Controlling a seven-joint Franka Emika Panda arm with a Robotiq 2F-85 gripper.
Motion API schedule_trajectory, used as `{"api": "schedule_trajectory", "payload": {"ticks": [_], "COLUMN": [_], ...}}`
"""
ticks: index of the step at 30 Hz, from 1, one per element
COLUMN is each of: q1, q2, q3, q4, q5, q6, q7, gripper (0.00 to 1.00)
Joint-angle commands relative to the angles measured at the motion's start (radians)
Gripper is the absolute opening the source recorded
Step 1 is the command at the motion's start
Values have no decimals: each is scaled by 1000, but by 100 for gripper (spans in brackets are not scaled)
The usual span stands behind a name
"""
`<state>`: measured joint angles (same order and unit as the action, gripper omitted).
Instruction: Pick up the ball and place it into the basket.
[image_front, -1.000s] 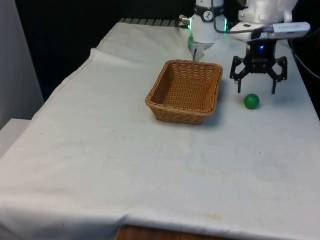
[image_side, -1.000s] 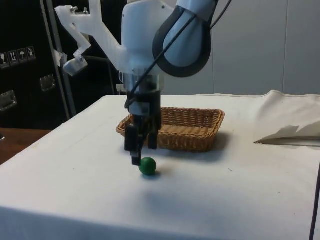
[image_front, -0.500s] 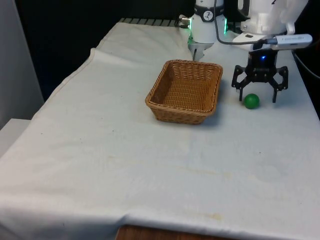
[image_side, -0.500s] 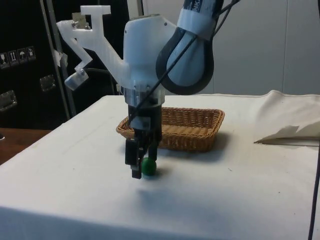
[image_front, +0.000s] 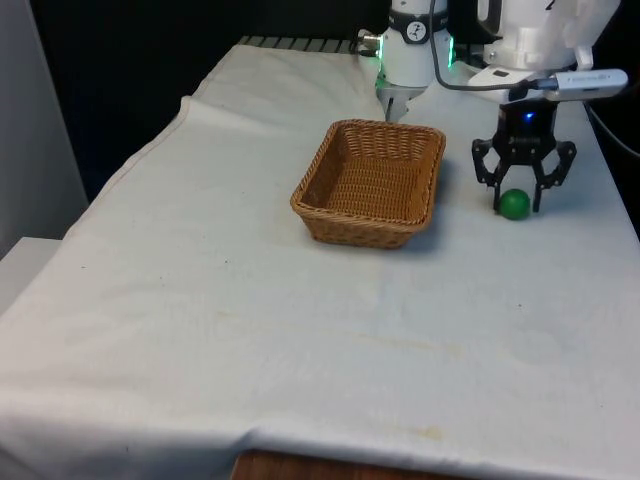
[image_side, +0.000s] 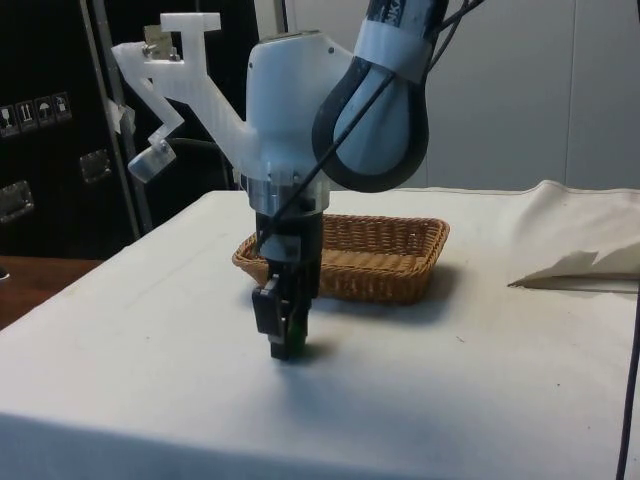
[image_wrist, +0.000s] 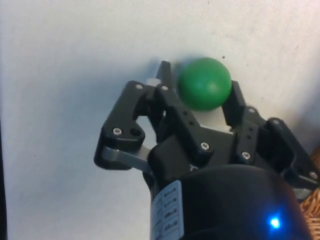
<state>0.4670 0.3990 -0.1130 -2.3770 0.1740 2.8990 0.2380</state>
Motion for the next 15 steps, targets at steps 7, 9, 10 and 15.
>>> {"api": "schedule_trajectory", "payload": {"ticks": [7,9,10,15], "q1": [4,4,4,7], "q2": [1,1,-6,-51], "q3": [-2,-2,-3,-9], "q4": [0,0,-1,-12], "q5": [0,0,-1,-8], "q6": [4,3,-3,-38], "q7": [6,6,6,7], "gripper": [0,0,0,0]}}
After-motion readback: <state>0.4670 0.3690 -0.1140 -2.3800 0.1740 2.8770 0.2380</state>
